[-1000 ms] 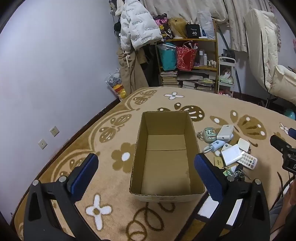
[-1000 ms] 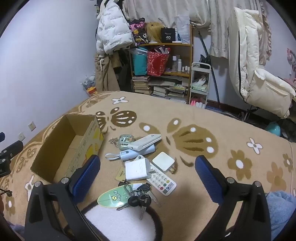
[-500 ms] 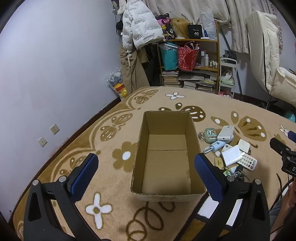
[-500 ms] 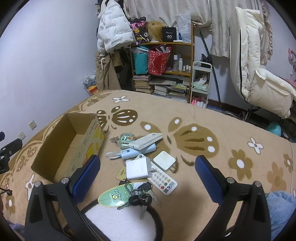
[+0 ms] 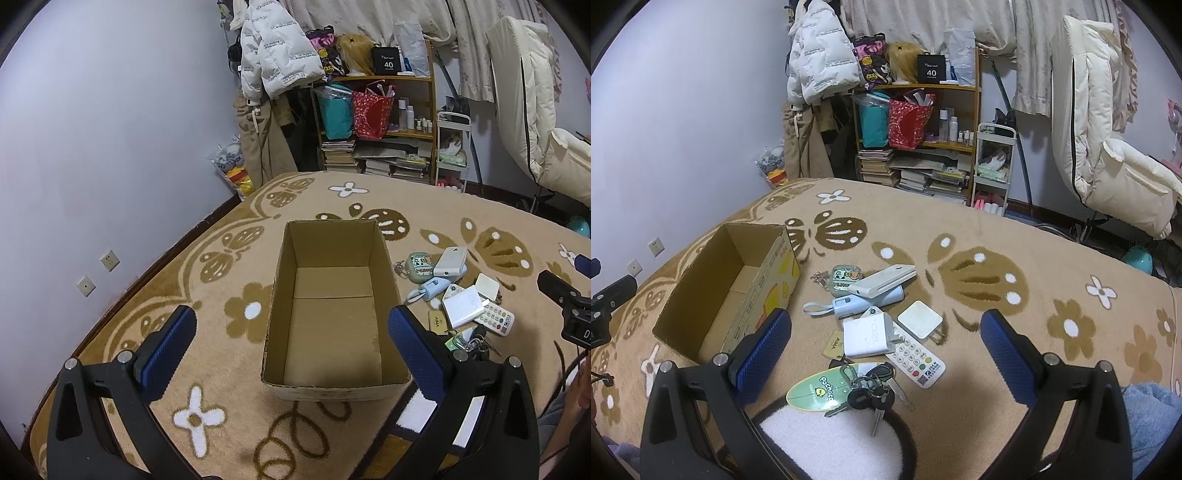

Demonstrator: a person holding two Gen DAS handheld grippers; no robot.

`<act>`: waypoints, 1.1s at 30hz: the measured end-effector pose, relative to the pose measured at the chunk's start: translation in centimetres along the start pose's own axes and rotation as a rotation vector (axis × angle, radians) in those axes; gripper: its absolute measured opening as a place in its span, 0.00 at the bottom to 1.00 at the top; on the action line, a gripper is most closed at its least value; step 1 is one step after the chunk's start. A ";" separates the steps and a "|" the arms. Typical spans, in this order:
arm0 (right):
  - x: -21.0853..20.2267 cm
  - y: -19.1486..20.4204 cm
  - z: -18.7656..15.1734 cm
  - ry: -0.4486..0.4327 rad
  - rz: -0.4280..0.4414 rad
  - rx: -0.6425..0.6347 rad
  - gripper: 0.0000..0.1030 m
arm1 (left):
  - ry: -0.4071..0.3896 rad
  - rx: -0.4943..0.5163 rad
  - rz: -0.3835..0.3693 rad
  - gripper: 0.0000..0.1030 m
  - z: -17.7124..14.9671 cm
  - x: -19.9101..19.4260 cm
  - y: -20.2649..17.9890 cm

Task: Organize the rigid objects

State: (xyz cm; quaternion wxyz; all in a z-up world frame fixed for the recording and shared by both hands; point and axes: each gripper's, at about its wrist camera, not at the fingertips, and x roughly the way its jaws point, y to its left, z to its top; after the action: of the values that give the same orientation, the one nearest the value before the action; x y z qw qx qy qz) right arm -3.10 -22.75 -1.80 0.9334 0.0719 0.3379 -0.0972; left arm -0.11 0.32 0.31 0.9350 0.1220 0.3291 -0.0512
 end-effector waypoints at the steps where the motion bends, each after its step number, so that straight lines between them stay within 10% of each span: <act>1: 0.0 0.0 0.0 0.001 0.000 0.000 1.00 | 0.000 0.001 0.000 1.00 0.0 0.0 0.0; 33: 0.3 -0.2 -0.3 0.001 -0.024 -0.009 1.00 | 0.001 0.042 0.015 1.00 -0.2 0.2 -0.6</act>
State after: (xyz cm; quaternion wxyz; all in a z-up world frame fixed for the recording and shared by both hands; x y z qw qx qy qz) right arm -3.10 -22.89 -2.18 0.9322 0.0639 0.3398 -0.1067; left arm -0.19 -0.16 -0.10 0.9323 0.1442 0.3277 -0.0510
